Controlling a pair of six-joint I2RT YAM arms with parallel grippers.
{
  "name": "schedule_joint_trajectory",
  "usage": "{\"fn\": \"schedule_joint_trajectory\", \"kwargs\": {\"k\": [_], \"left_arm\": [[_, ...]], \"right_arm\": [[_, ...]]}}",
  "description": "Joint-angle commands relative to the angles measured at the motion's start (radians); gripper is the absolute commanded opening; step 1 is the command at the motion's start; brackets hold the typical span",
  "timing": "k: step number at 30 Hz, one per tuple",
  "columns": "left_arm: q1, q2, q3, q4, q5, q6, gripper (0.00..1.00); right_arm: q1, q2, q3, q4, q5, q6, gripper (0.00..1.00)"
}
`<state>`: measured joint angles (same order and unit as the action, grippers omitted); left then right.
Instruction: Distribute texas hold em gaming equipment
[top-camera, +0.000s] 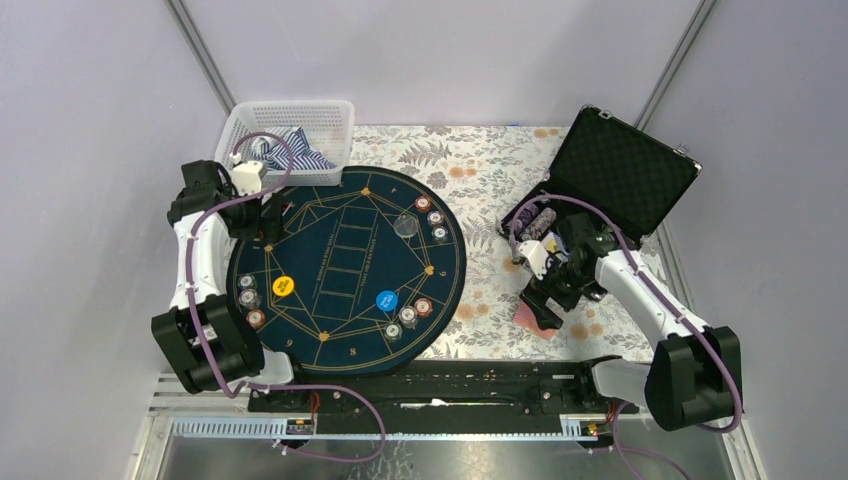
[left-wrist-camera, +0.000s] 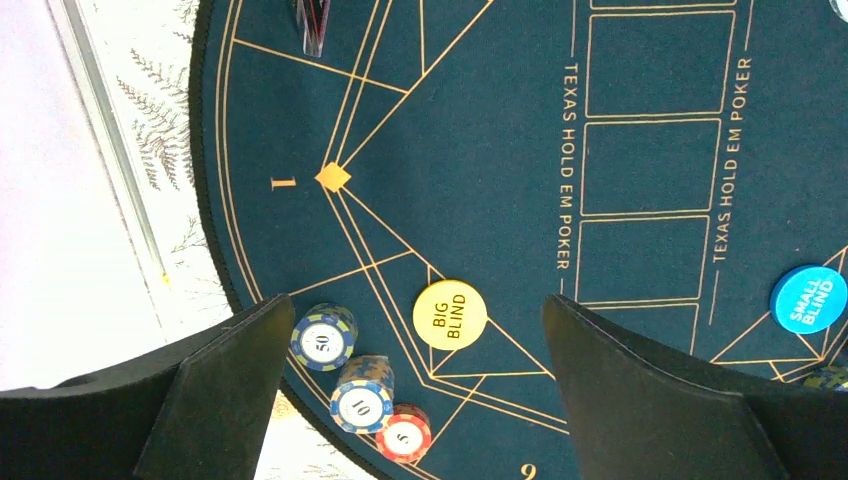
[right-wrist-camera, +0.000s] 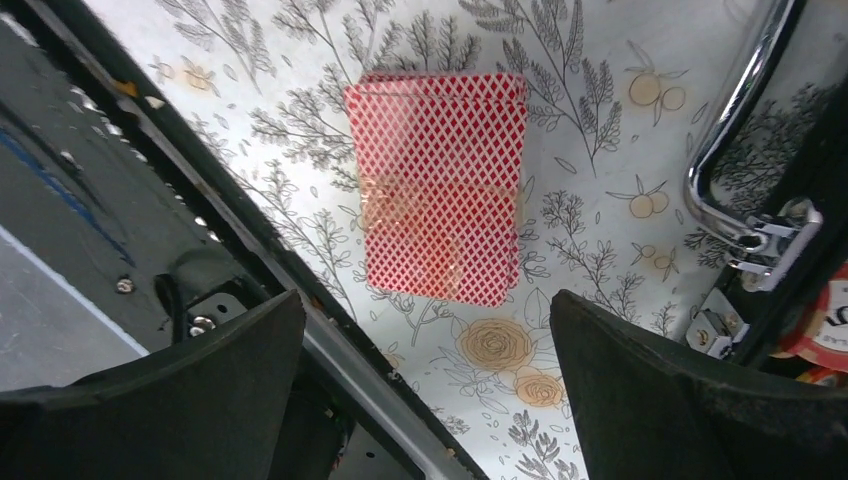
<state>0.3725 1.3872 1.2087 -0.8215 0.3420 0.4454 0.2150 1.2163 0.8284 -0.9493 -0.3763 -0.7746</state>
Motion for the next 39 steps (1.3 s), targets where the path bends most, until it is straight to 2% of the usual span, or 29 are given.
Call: {"fn": "schedule_joint_trajectory", "kwargs": {"k": [1, 9, 16, 29, 33, 36, 39], "left_arm": [[-0.003, -0.009, 0.042, 0.025, 0.019, -0.047, 0.99], [-0.006, -0.011, 0.04, 0.033, 0.011, -0.052, 0.99], [-0.007, -0.01, 0.035, 0.034, 0.023, -0.051, 0.99], [-0.011, 0.006, 0.064, 0.03, 0.065, -0.073, 0.99], [-0.012, -0.009, 0.088, 0.032, 0.101, -0.108, 0.99], [-0.011, 0.002, 0.124, 0.038, 0.123, -0.187, 0.99], [-0.01, -0.022, 0.127, 0.084, 0.18, -0.244, 0.99]], "right_arm": [[0.031, 0.032, -0.052, 0.086, 0.095, 0.003, 1.0], [0.208, 0.098, -0.142, 0.213, 0.221, 0.091, 1.0], [0.224, 0.139, -0.141, 0.284, 0.308, 0.136, 1.0], [0.274, 0.137, -0.178, 0.338, 0.258, 0.102, 0.99], [0.28, 0.15, -0.181, 0.352, 0.255, 0.094, 0.93], [0.293, 0.172, -0.18, 0.358, 0.254, 0.099, 0.74], [0.295, 0.167, -0.16, 0.35, 0.248, 0.104, 0.61]]}}
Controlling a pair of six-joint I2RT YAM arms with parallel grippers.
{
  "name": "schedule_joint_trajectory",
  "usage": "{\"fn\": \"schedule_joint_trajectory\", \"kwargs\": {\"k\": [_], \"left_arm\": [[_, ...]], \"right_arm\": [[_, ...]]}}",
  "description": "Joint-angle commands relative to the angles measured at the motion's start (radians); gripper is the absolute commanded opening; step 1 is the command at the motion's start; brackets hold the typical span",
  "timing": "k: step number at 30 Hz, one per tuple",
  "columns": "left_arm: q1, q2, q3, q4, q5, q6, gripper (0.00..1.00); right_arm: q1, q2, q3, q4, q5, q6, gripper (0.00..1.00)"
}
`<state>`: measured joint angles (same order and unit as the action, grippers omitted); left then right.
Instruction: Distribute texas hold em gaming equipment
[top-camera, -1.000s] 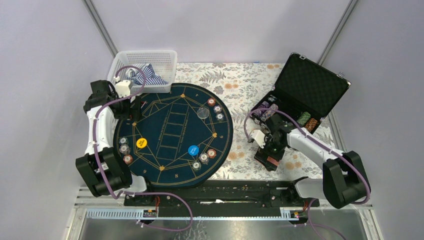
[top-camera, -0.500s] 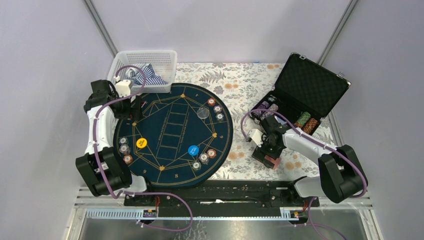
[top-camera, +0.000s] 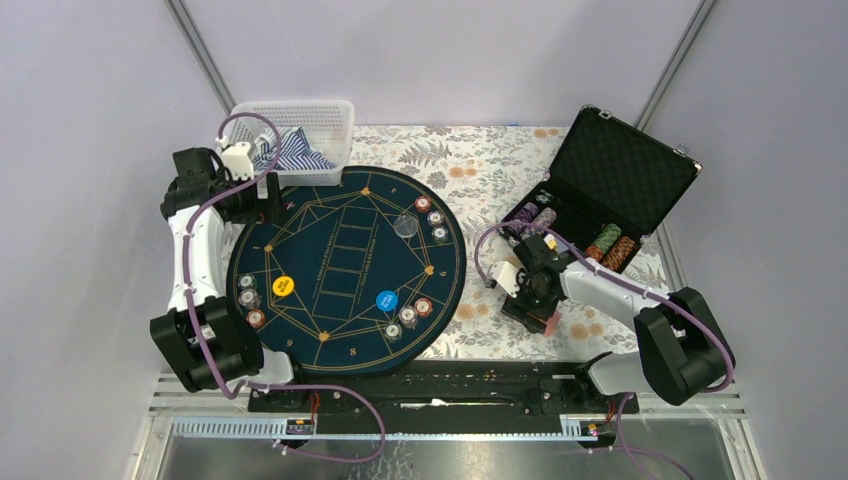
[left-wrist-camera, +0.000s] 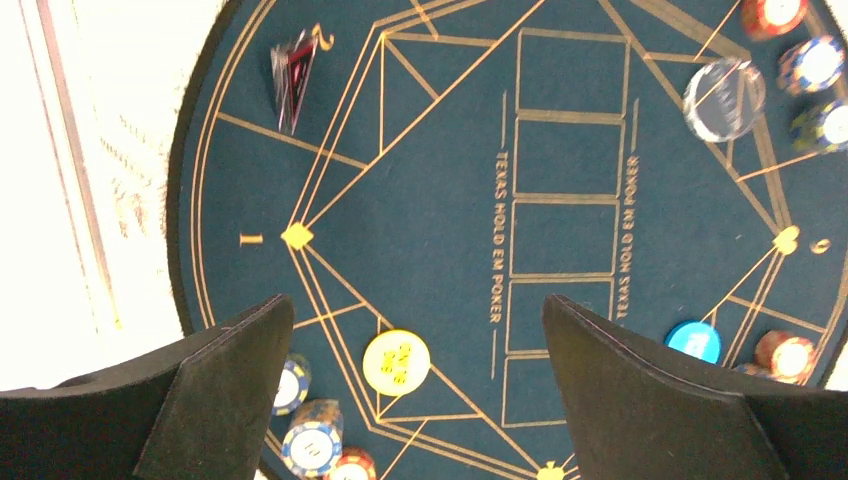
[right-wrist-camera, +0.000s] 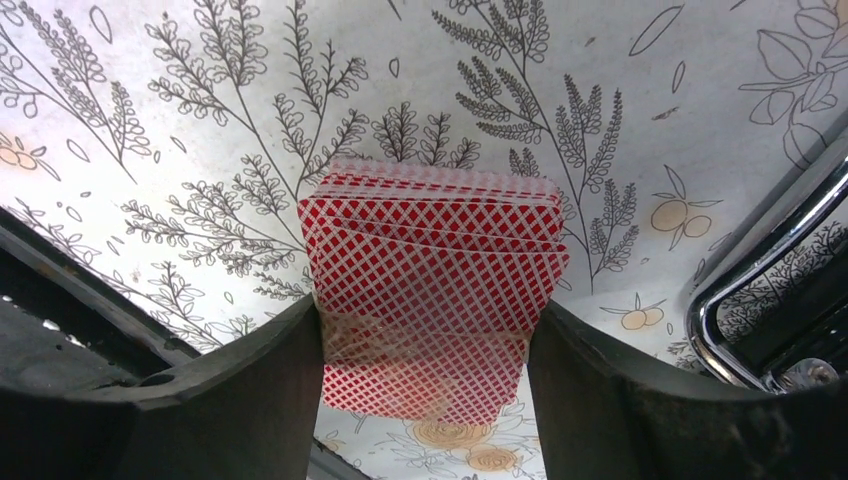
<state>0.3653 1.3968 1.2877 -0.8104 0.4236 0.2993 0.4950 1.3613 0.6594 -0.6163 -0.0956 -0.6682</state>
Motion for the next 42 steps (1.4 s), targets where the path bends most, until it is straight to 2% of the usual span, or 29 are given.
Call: {"fn": "schedule_joint_trajectory", "kwargs": {"k": [1, 6, 8, 10, 11, 13, 16, 19, 24, 28, 33, 42], "left_arm": [[-0.002, -0.053, 0.038, 0.097, 0.132, -0.114, 0.99], [-0.001, -0.097, 0.02, 0.203, 0.33, -0.256, 0.99], [-0.025, -0.03, 0.078, 0.137, 0.421, -0.294, 0.99], [-0.058, 0.048, 0.114, 0.026, 0.613, -0.285, 0.99], [-0.086, 0.069, 0.089, 0.019, 0.68, -0.296, 0.99], [-0.167, 0.065, -0.004, 0.122, 0.736, -0.412, 0.99], [-0.339, -0.012, -0.154, 0.379, 0.676, -0.587, 0.99], [-0.494, -0.053, -0.23, 0.581, 0.633, -0.76, 0.99], [-0.682, -0.012, -0.209, 0.672, 0.577, -0.853, 0.99], [-0.745, 0.007, -0.266, 0.855, 0.599, -1.011, 0.97], [-0.788, 0.011, -0.317, 0.947, 0.626, -1.077, 0.94], [-0.874, 0.014, -0.368, 0.918, 0.601, -1.065, 0.87]], "right_arm": [[0.015, 0.012, 0.03, 0.008, -0.044, 0.001, 0.59], [0.015, -0.042, 0.183, -0.073, -0.173, 0.021, 0.54], [0.015, -0.051, 0.264, -0.109, -0.232, 0.029, 0.53], [0.016, -0.055, 0.344, -0.143, -0.292, 0.031, 0.53], [0.016, -0.053, 0.386, -0.158, -0.318, 0.033, 0.52], [0.016, -0.044, 0.467, -0.183, -0.375, 0.035, 0.52], [0.026, -0.025, 0.579, -0.207, -0.44, 0.037, 0.52], [0.05, -0.007, 0.66, -0.213, -0.481, 0.045, 0.52], [0.118, 0.014, 0.725, -0.209, -0.481, 0.051, 0.52], [0.184, 0.017, 0.717, -0.189, -0.429, 0.055, 0.52], [0.232, 0.038, 0.711, -0.183, -0.394, 0.055, 0.53], [0.298, 0.095, 0.736, -0.175, -0.278, 0.058, 0.52]]}}
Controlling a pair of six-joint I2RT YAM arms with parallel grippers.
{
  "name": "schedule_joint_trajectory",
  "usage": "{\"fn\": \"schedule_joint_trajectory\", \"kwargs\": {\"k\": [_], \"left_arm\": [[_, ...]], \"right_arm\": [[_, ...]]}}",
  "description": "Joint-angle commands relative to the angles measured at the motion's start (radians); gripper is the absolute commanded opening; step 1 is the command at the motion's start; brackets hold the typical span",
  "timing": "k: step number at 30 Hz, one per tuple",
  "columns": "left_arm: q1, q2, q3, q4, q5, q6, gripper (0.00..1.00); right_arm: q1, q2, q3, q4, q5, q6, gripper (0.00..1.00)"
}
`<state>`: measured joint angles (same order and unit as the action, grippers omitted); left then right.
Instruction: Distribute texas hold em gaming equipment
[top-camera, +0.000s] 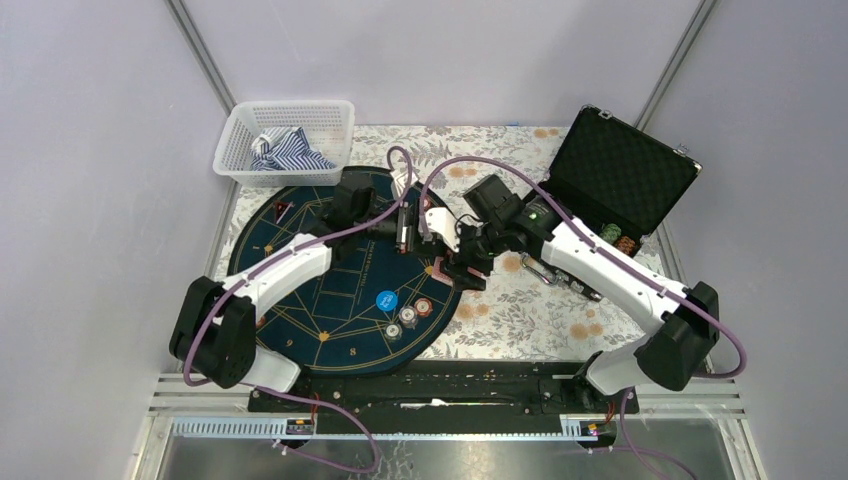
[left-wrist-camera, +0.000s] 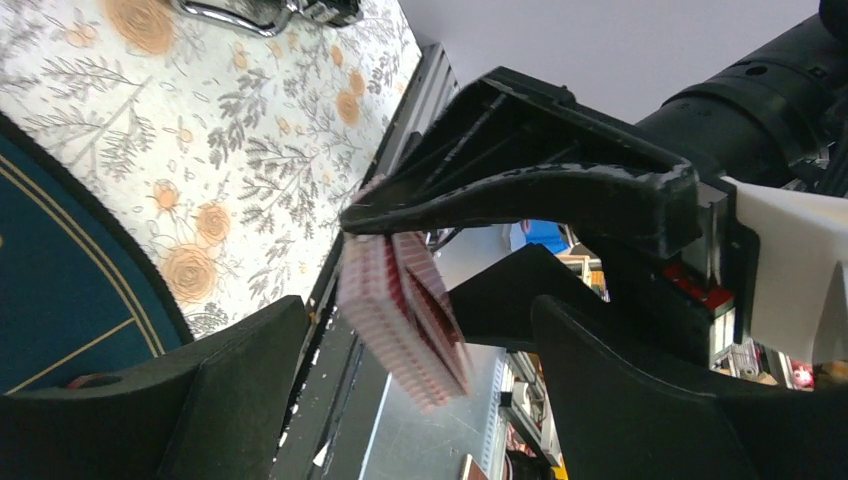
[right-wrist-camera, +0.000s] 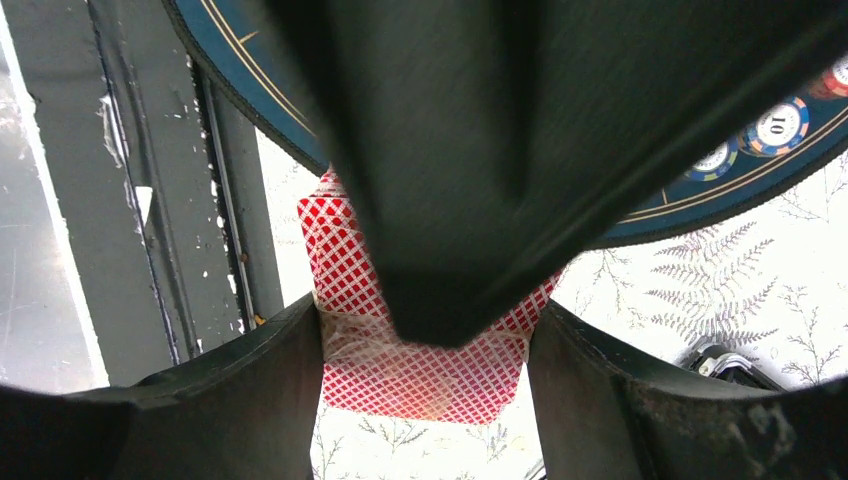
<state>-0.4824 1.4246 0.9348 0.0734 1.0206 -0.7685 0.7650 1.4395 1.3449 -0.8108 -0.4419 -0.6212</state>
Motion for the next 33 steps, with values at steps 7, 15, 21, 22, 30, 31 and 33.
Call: {"fn": "schedule_joint_trajectory", "kwargs": {"k": [7, 15, 21, 22, 30, 31, 33], "left_arm": [[-0.054, 0.025, -0.037, 0.016, -0.021, 0.002, 0.73], [-0.075, 0.06, -0.033, 0.016, -0.014, 0.004, 0.44], [-0.074, 0.035, -0.073, 0.136, 0.041, -0.052, 0.14], [-0.072, 0.022, -0.078, 0.146, 0.044, -0.055, 0.12], [-0.012, -0.025, -0.108, 0.316, 0.091, -0.218, 0.04], [-0.003, -0.028, -0.118, 0.343, 0.094, -0.238, 0.04], [0.007, -0.034, -0.136, 0.376, 0.1, -0.26, 0.03]], "right_arm": [[0.062, 0.038, 0.078, 0.034, 0.139, 0.023, 0.52], [0.078, 0.065, 0.106, 0.051, 0.222, 0.057, 0.56], [0.078, 0.018, 0.066, 0.128, 0.242, 0.112, 0.93], [0.079, 0.005, 0.055, 0.151, 0.245, 0.127, 0.98], [0.075, -0.142, -0.082, 0.301, 0.225, 0.199, 1.0], [0.075, -0.143, -0.085, 0.299, 0.237, 0.191, 1.0], [0.076, -0.151, -0.093, 0.297, 0.234, 0.165, 1.0]]}}
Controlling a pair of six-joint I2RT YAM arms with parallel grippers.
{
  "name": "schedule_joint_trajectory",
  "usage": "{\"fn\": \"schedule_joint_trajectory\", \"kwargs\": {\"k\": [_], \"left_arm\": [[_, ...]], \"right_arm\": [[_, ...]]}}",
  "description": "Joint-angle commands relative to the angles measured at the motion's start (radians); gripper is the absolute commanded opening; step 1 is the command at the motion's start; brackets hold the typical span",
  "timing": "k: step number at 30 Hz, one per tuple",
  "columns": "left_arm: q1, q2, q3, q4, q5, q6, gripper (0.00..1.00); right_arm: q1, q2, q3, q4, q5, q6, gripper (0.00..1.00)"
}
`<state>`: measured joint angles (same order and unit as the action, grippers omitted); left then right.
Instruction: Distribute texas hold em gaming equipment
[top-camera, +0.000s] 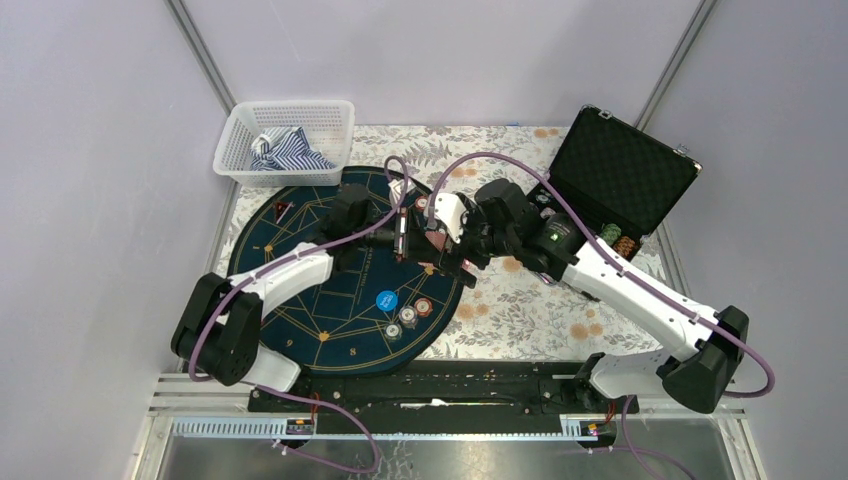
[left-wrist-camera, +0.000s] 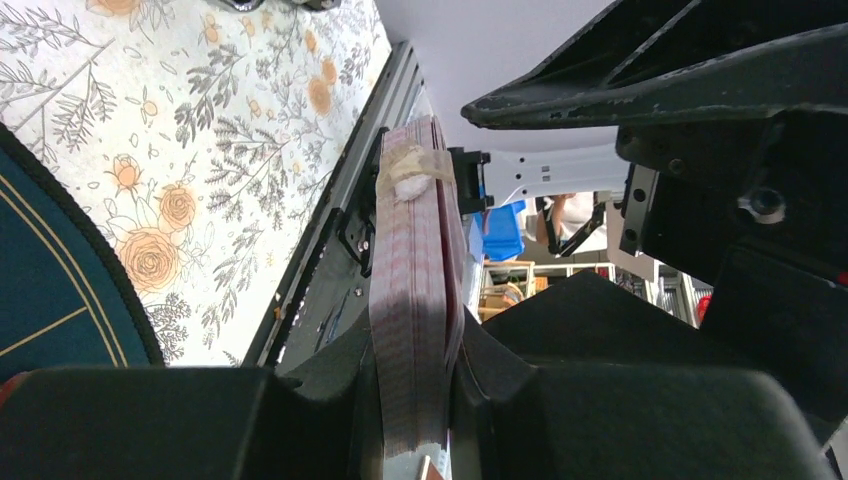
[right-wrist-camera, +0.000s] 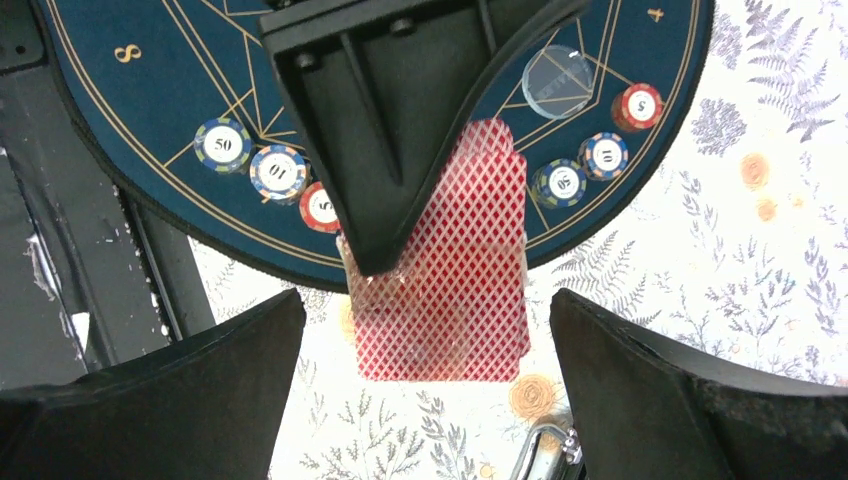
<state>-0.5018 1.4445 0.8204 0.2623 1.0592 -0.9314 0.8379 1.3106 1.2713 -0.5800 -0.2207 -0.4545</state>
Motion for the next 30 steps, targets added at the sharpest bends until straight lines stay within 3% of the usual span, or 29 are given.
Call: {"fn": "schedule_joint_trajectory", "kwargs": {"k": [1, 14, 30], "left_arm": [[0.028, -0.056, -0.027, 0.194, 0.064, -0.102, 0.03], [0.031, -0.071, -0.085, 0.359, 0.152, -0.239, 0.03], [0.045, -0.04, -0.126, 0.573, 0.137, -0.421, 0.02]], "right_arm": [[0.003, -0.028, -0.023, 0.068, 0.0, -0.015, 0.99], [0.002, 0.004, -0.002, 0.018, -0.073, -0.165, 1.0], [0.005, 0.032, -0.04, 0.124, -0.092, -0.153, 0.97]]}}
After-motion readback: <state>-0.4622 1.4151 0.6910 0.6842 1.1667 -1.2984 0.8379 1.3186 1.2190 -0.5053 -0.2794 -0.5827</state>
